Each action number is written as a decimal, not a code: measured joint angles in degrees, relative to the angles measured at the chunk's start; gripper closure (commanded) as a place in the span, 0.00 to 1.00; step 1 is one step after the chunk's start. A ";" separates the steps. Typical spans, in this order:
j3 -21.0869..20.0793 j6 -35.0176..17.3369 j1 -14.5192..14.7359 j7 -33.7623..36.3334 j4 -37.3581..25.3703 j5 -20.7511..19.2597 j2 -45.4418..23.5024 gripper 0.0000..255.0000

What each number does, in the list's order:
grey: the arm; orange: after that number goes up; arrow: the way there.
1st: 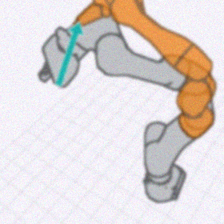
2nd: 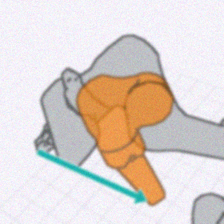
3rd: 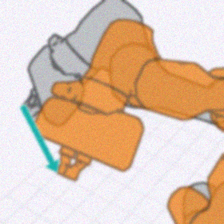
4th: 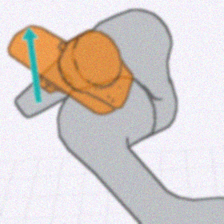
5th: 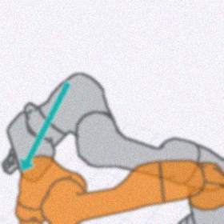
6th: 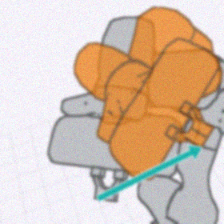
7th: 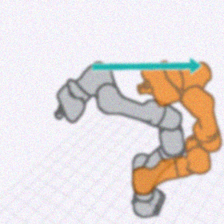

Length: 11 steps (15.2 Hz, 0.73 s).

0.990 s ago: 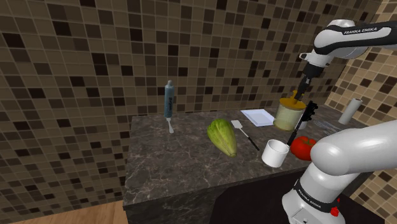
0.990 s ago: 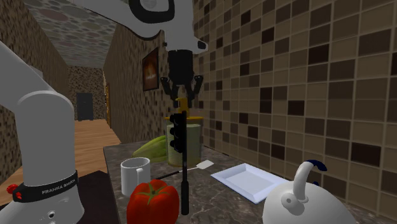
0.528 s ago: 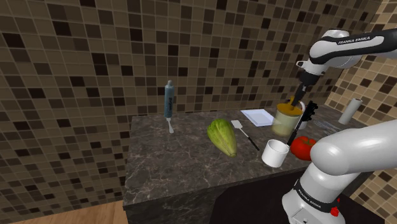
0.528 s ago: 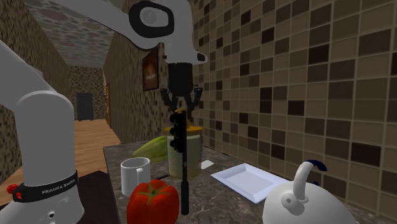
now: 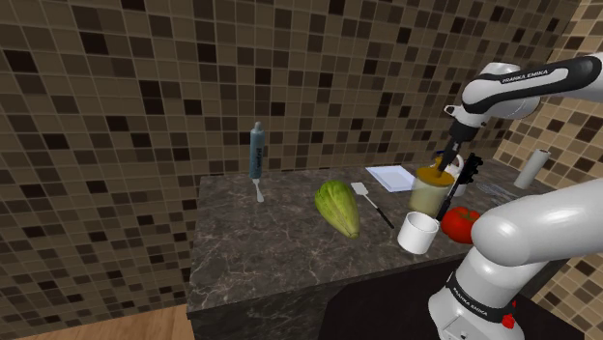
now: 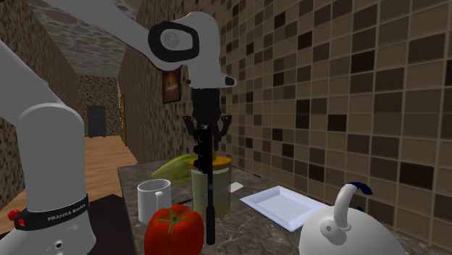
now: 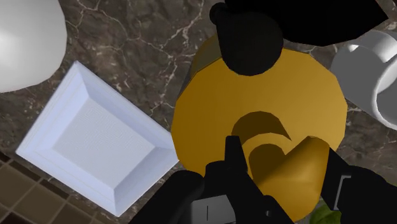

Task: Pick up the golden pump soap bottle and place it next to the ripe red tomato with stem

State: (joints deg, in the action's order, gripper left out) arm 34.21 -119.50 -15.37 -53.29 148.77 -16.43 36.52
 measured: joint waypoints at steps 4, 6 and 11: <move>1.20 -3.52 0.00 -0.28 2.23 -0.52 -1.30 1.00; 1.86 -5.40 0.12 -0.44 3.21 -0.69 -2.20 1.00; 2.41 -6.77 0.15 -0.66 3.94 -0.87 -2.82 1.00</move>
State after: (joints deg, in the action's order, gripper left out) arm 36.62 -126.27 -15.22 -53.96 152.71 -17.30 33.69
